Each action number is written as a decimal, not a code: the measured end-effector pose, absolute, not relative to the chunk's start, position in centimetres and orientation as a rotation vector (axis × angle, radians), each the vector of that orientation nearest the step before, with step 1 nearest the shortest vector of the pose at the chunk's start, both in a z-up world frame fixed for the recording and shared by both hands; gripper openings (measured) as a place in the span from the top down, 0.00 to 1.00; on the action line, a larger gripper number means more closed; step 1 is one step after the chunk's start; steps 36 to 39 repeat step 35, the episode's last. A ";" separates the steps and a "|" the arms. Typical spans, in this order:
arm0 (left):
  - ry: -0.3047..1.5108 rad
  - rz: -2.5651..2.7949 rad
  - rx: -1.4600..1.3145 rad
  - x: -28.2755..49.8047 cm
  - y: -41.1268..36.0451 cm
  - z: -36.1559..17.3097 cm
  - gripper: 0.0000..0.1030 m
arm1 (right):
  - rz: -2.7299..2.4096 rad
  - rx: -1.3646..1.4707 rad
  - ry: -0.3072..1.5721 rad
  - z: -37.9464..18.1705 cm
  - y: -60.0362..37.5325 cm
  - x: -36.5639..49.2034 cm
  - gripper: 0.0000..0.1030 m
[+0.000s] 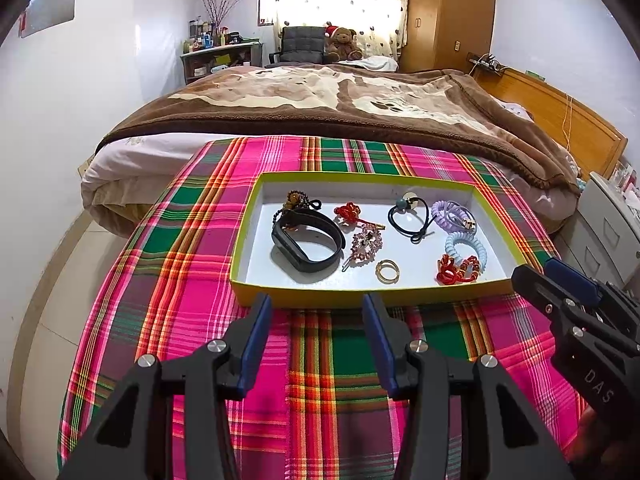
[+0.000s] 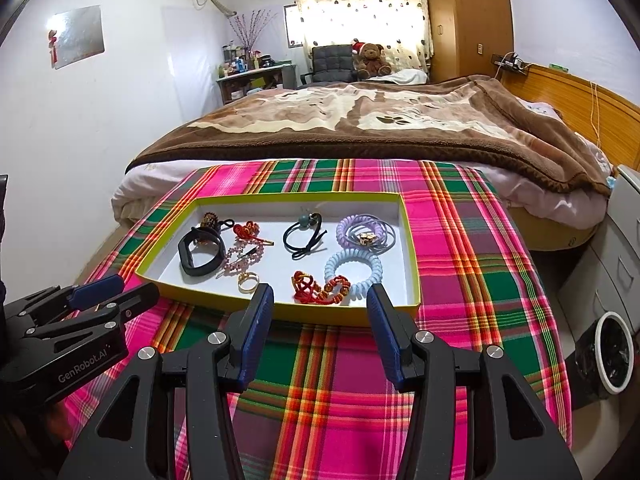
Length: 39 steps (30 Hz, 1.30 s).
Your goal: Organize jewelry
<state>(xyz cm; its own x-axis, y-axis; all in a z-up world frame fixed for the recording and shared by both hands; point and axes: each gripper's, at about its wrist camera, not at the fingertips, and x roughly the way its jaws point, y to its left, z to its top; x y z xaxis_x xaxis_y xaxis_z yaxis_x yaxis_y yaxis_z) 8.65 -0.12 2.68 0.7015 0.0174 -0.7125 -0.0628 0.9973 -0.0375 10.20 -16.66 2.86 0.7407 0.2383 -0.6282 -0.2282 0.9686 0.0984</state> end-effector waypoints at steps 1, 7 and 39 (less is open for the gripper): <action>0.792 0.044 -0.061 8.7 -0.1 2.7 0.53 | 0.256 0.016 0.690 2.9 -16.7 10.2 0.52; 0.794 0.048 -0.061 8.7 -0.1 2.6 0.53 | 0.256 0.016 0.691 2.8 -16.7 10.3 0.52; 0.804 0.052 -0.071 8.7 -0.1 2.4 0.53 | 0.255 0.016 0.692 2.4 -16.8 10.3 0.52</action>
